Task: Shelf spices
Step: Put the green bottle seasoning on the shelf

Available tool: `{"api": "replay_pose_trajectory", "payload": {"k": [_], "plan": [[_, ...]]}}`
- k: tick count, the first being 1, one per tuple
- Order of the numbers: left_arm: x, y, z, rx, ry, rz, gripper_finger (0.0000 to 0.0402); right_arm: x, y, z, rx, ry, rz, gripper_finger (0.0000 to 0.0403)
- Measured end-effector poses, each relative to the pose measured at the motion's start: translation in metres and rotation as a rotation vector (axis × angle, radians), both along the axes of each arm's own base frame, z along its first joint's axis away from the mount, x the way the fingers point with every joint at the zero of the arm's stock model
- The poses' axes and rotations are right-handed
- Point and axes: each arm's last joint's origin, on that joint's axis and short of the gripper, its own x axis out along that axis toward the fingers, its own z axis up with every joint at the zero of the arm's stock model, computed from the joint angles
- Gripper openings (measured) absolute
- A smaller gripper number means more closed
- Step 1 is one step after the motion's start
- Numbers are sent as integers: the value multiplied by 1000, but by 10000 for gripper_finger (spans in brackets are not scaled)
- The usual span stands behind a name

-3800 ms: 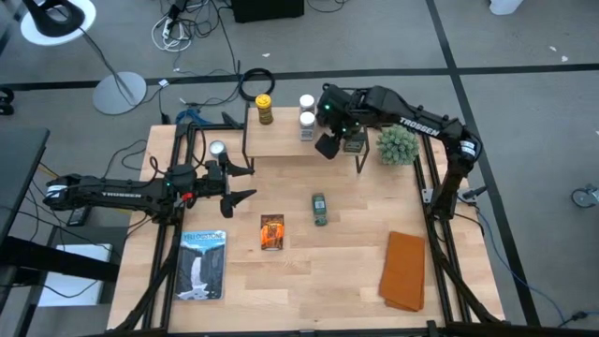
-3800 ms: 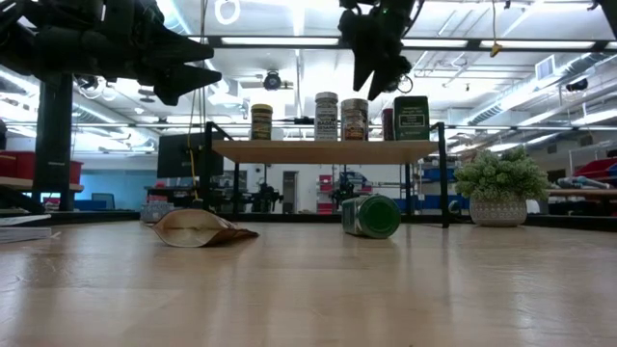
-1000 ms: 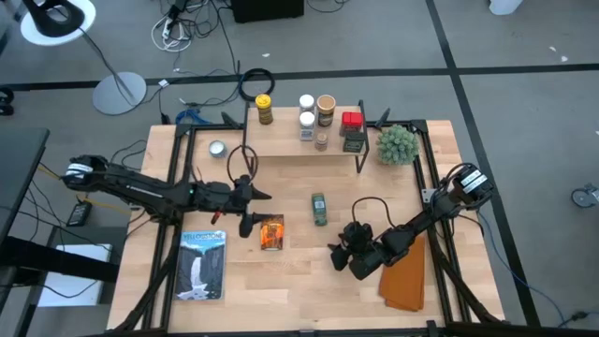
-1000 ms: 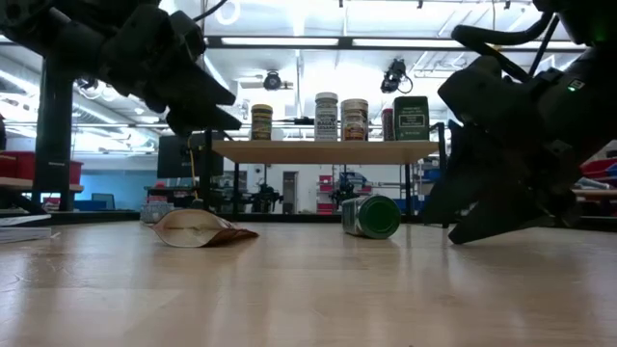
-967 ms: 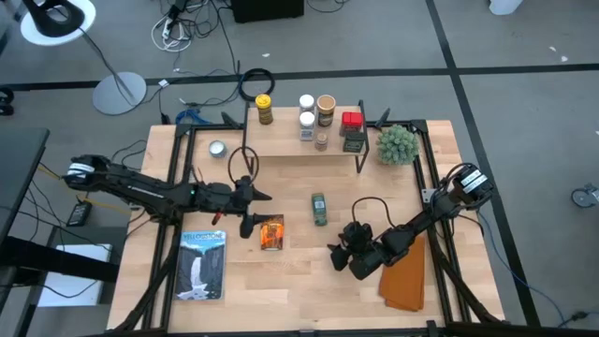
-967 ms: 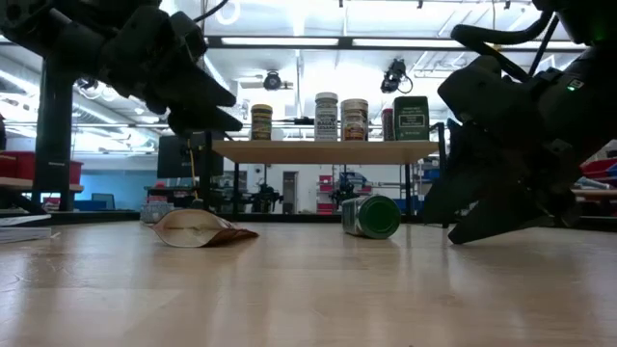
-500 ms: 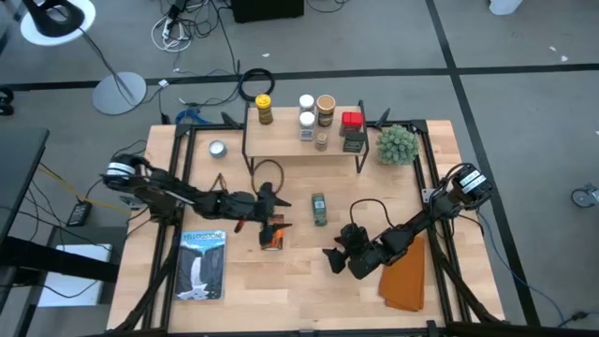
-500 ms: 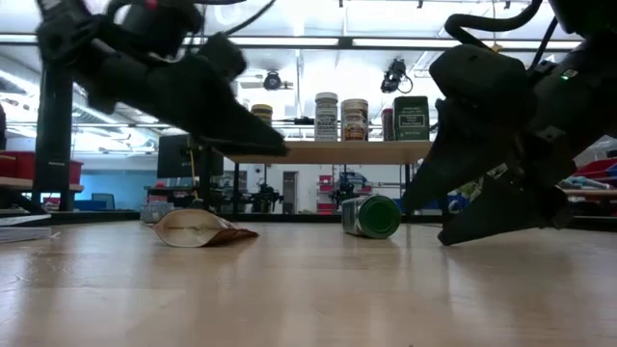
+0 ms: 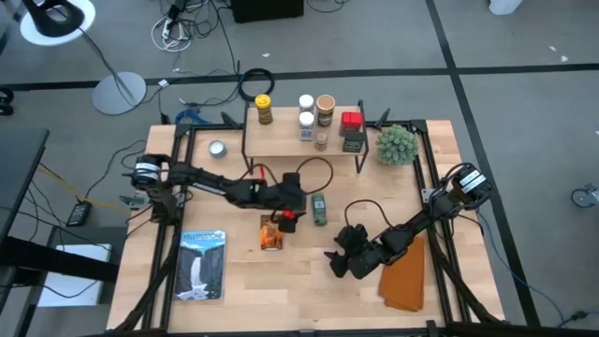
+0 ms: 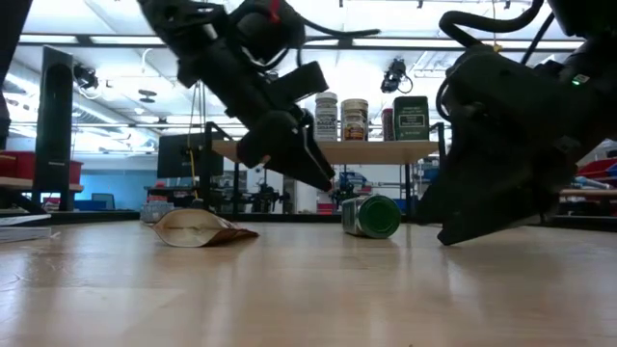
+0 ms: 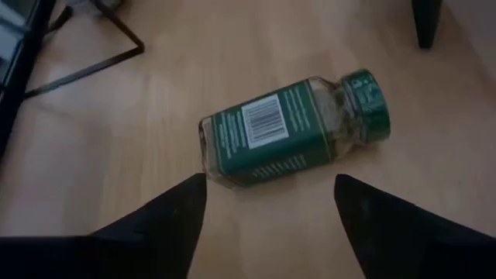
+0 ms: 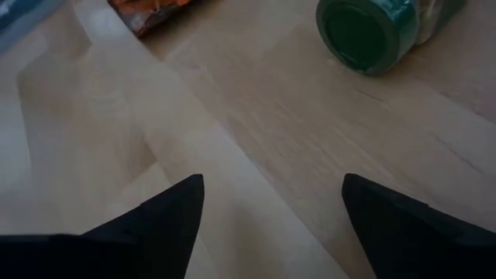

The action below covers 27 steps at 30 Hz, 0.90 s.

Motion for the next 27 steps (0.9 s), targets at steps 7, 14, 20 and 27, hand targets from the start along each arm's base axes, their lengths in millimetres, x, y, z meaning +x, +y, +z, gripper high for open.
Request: {"api": "replay_pose_trajectory", "payload": {"k": [7,14,20,27], "plan": [[12,11,25,89,95,-109,234,0,0,0,-27,9,19,308],[25,11,50,84,-11,-82,225,0,0,0,-31,9,19,308],[25,8,51,48,-20,-56,225,0,0,0,-48,16,33,308],[23,-3,48,39,12,-80,259,0,-1,0,-33,9,17,309]]}}
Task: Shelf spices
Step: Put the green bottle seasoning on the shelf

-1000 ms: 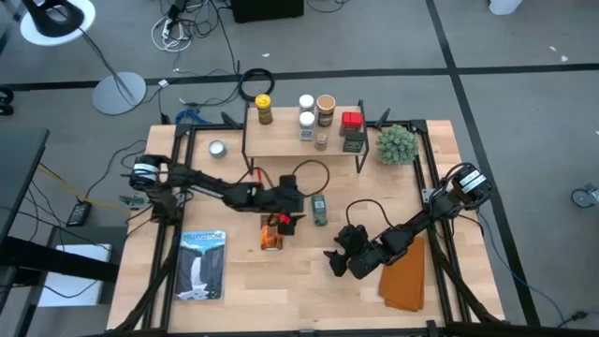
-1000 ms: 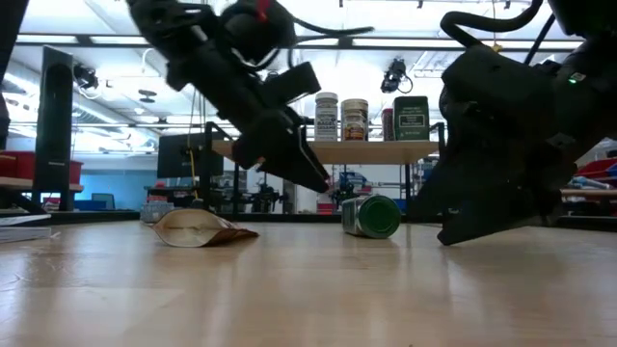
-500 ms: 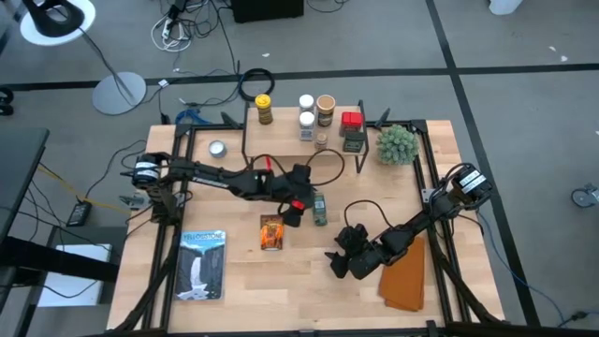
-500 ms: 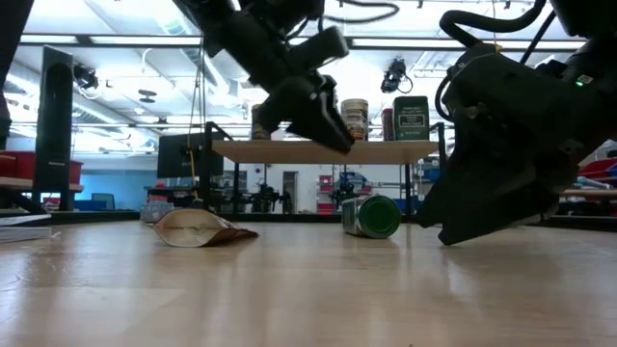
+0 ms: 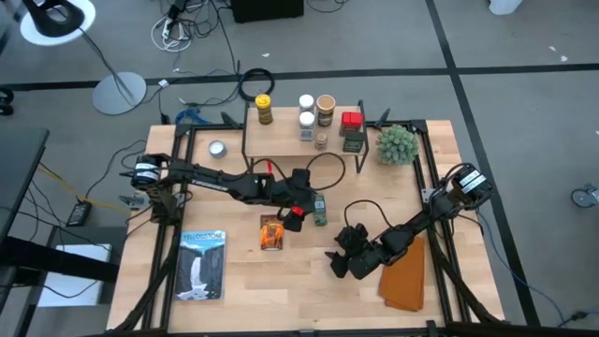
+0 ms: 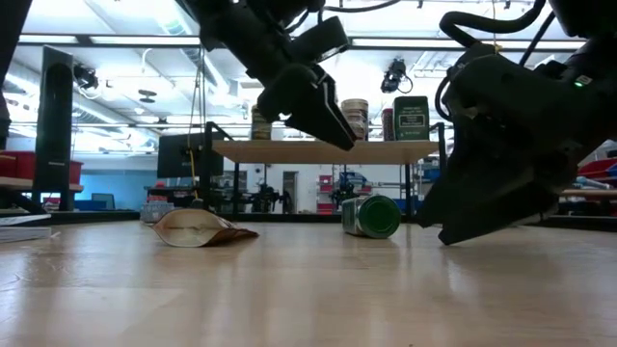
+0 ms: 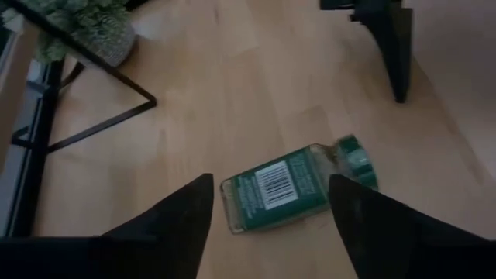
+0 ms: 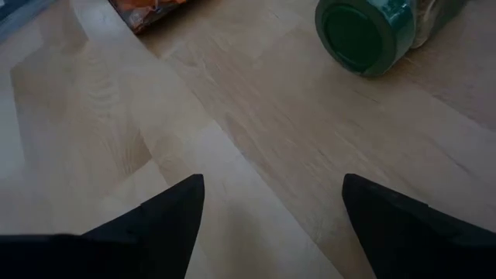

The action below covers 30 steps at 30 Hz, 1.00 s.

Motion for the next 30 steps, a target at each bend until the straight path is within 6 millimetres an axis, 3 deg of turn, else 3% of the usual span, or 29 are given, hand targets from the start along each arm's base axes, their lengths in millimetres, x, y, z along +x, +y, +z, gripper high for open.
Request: {"api": "replay_pose_trajectory", "payload": {"k": [10,15,24,30], "plan": [[-4,-9,-3,125,66,36,335,-5,9,0,55,-24,-23,308],[-6,-12,5,207,151,46,333,-8,16,1,78,-38,3,308],[-4,-19,18,305,233,-175,328,-10,20,2,99,-47,4,308],[11,-17,13,313,253,-211,328,-10,21,2,99,-47,6,308]]}}
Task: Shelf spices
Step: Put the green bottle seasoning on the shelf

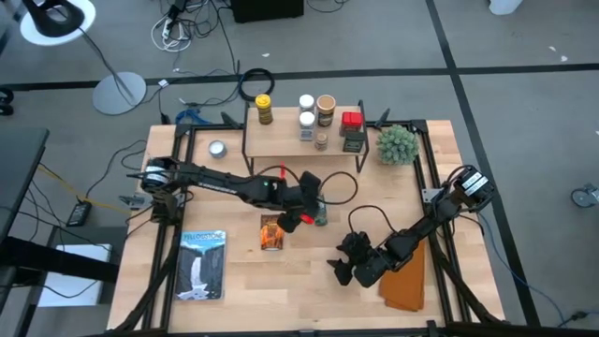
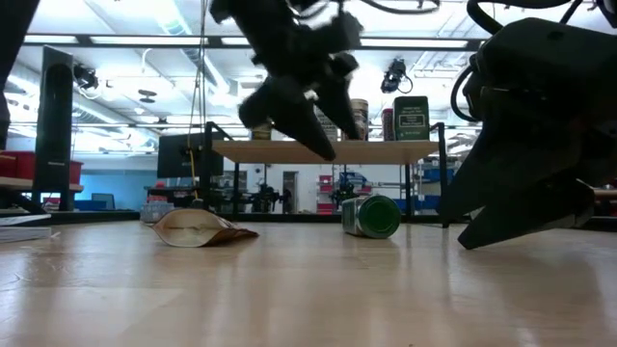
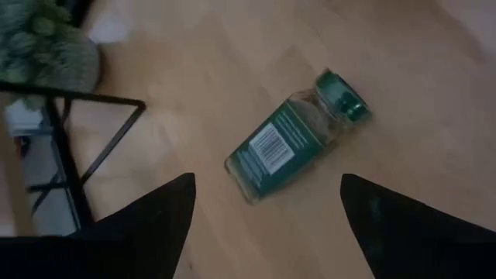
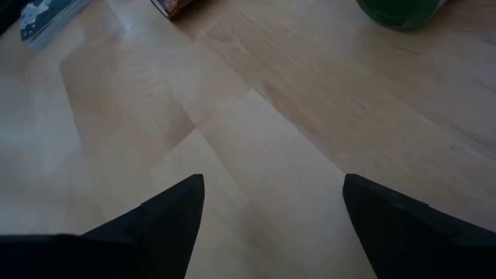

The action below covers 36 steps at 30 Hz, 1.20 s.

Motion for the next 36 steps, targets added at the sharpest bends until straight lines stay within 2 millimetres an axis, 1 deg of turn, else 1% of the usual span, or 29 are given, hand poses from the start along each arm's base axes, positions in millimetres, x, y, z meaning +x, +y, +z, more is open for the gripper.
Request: {"api": "replay_pose_trajectory", "payload": {"k": [4,7,12,15,17,20,22,25,31,34,36], "plan": [[21,-1,-16,62,45,-42,327,0,0,0,0,0,0,308],[38,-1,-23,128,52,-31,327,0,0,0,1,-1,0,308],[57,6,-25,129,-13,-6,327,-1,1,0,11,-3,-9,308],[61,14,-33,128,-11,13,327,-1,2,0,10,-4,-6,308],[60,17,-41,118,26,35,327,-2,2,0,10,-4,-3,308],[56,17,-43,116,66,64,327,-3,4,0,8,-2,4,308],[55,12,-43,98,66,89,327,-4,5,0,6,0,7,308],[53,1,-40,60,51,101,327,-5,5,0,3,4,9,308],[49,-39,-40,-81,52,38,327,-5,5,0,9,6,10,308],[47,-55,-39,-68,35,21,327,-6,6,0,23,7,5,308],[47,-62,-33,-35,30,25,327,-7,8,0,35,8,8,308]]}}
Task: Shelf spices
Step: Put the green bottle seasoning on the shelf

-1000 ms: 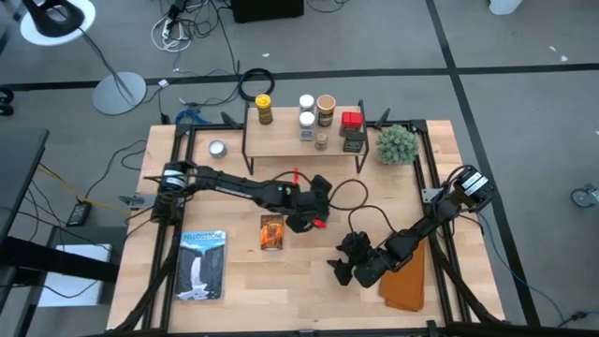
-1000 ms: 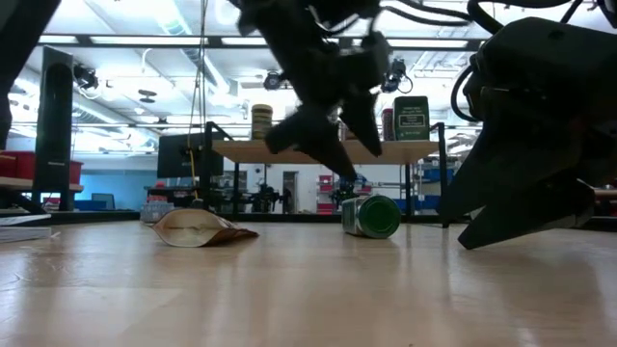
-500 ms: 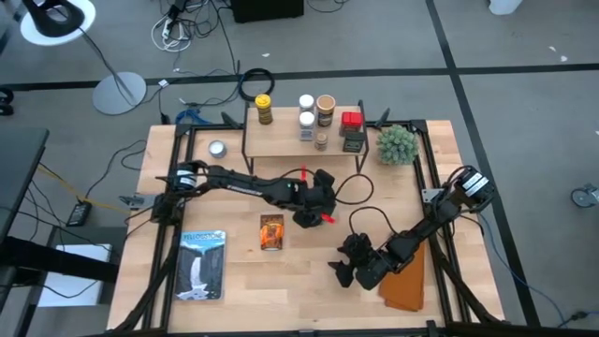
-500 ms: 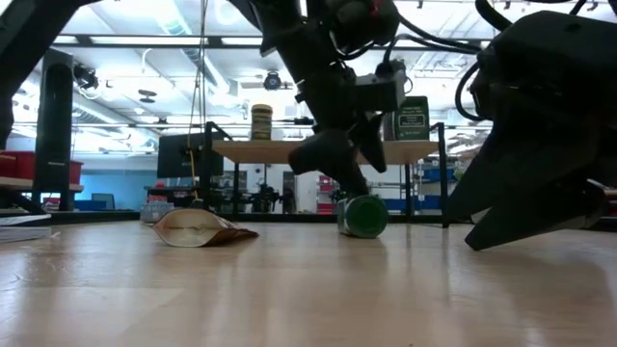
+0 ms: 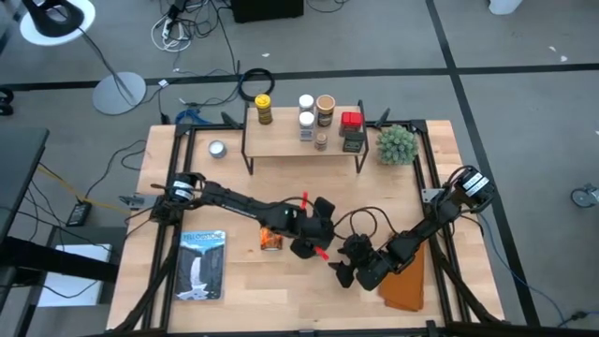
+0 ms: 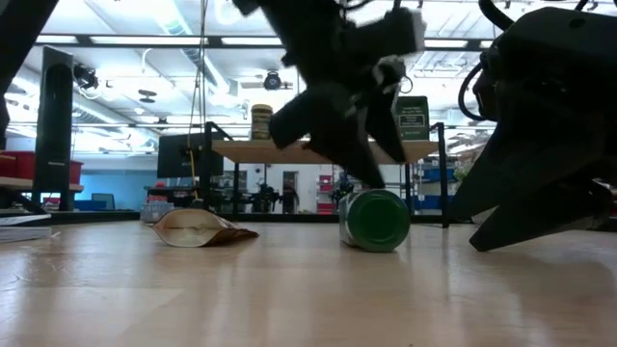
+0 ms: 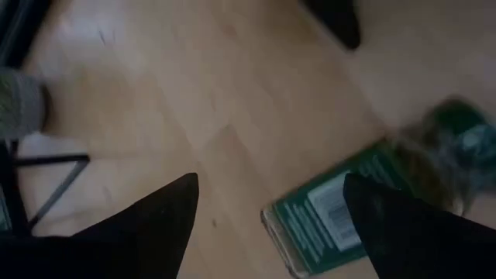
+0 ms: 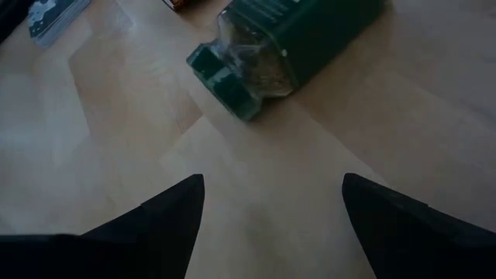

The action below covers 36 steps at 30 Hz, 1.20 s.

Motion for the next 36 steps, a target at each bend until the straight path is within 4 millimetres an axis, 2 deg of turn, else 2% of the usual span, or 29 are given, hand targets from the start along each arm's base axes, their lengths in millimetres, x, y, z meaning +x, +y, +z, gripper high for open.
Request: {"api": "replay_pose_trajectory", "payload": {"k": [7,12,19,23,30,33,36], "plan": [[7,-12,49,-1,-68,-13,328,-6,9,0,49,-8,2,308],[3,-6,63,-38,-7,-26,328,-5,12,2,82,-24,18,308],[-8,28,42,-138,124,43,328,-4,14,3,50,-24,74,308],[-21,44,37,-161,54,91,328,-4,13,3,45,-25,74,308],[-64,72,23,-195,-67,167,328,-3,12,3,74,-35,35,308],[-77,77,7,-194,-75,177,328,-1,10,3,76,-37,22,308],[-81,76,-3,-191,-86,162,328,1,7,3,63,-31,42,308]]}}
